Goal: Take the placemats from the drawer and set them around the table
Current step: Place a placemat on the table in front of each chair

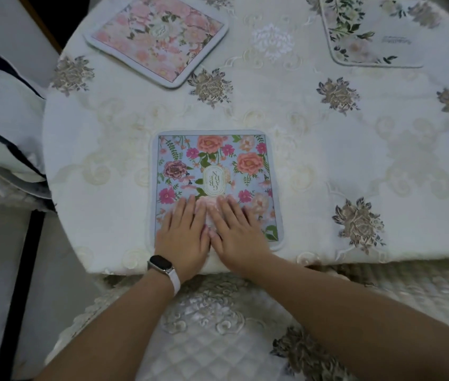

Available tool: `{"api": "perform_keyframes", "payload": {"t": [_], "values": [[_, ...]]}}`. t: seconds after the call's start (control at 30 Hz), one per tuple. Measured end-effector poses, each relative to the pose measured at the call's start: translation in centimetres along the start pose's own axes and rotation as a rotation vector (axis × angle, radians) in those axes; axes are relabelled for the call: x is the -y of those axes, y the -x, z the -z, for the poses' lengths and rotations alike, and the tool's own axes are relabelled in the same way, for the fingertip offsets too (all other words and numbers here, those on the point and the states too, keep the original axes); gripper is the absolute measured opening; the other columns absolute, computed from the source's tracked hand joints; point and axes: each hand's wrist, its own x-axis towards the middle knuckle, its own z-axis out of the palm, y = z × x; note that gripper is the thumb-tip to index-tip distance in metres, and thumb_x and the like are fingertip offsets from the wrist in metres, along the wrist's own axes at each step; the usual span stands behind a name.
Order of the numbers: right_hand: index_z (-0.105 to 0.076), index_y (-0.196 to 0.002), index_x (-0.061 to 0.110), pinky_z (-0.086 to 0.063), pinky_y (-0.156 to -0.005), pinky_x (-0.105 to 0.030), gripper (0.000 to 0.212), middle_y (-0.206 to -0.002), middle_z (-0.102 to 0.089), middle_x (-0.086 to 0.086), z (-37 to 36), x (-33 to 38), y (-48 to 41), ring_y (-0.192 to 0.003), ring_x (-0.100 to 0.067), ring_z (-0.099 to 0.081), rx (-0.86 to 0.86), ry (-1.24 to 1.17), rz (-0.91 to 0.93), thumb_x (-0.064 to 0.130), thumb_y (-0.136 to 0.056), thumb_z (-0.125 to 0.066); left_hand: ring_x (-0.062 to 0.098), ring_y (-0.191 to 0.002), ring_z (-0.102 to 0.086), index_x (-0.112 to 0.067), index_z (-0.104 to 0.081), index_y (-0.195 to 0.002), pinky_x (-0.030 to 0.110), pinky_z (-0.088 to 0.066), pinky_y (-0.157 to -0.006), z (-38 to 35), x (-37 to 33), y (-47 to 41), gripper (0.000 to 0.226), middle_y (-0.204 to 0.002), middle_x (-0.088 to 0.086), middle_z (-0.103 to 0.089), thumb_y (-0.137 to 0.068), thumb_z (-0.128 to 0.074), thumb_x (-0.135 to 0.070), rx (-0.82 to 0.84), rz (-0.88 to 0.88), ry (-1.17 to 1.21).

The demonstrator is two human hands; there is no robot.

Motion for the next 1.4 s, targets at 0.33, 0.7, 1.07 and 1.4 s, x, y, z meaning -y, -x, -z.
{"api": "perform_keyframes", "payload": {"t": [0.33,0.7,1.07,1.4], "values": [[0.005,-0.155,0.027,0.008,-0.12,-0.04,0.068,-0.162,0.014,0.001,1.0,-5.4,2.6,-0.148,-0.018,0.017,0.018,0.053,-0.091,0.059,-0.097,-0.008,0.019,-0.15,0.009,-0.029,0.0,-0.156,0.043,-0.004,-0.12,1.4,5.0,1.5,0.073,-0.163,-0.001,0.01,-0.091,-0.003,-0.062,0.059,0.049,-0.011],[-0.052,-0.13,0.016,-0.025,-0.114,-0.047,0.046,-0.137,-0.051,-0.002,4.5,-4.9,4.0,-0.125,-0.02,-0.046,-0.143,-0.031,-0.157,0.039,-0.095,-0.033,0.025,-0.15,-0.012,-0.017,-0.026,-0.152,0.042,-0.026,-0.117,4.0,2.8,4.5,0.063,-0.163,0.006,-0.015,-0.097,-0.045,-0.043,0.107,0.158,0.1],[-0.053,-0.133,0.013,-0.031,-0.106,-0.04,0.049,-0.135,-0.054,-0.005,9.0,-8.7,7.2,-0.122,-0.024,-0.049,-0.24,-0.075,-0.155,0.045,-0.097,-0.042,0.026,-0.142,-0.031,-0.014,-0.039,-0.148,0.044,-0.03,-0.114,7.7,-5.4,2.9,0.061,-0.155,0.007,-0.035,-0.095,-0.044,-0.046,-0.081,-0.103,0.106],[-0.05,-0.136,0.015,-0.043,-0.094,-0.038,0.048,-0.134,-0.053,-0.001,12.9,-18.4,13.2,-0.117,-0.023,-0.051,-0.211,-0.059,-0.168,0.042,-0.096,-0.044,0.03,-0.129,-0.051,-0.012,-0.058,-0.131,0.047,-0.042,-0.103,9.3,-14.9,2.5,0.051,-0.138,0.009,-0.055,-0.088,-0.051,-0.038,-0.199,-0.166,-0.01]]}}
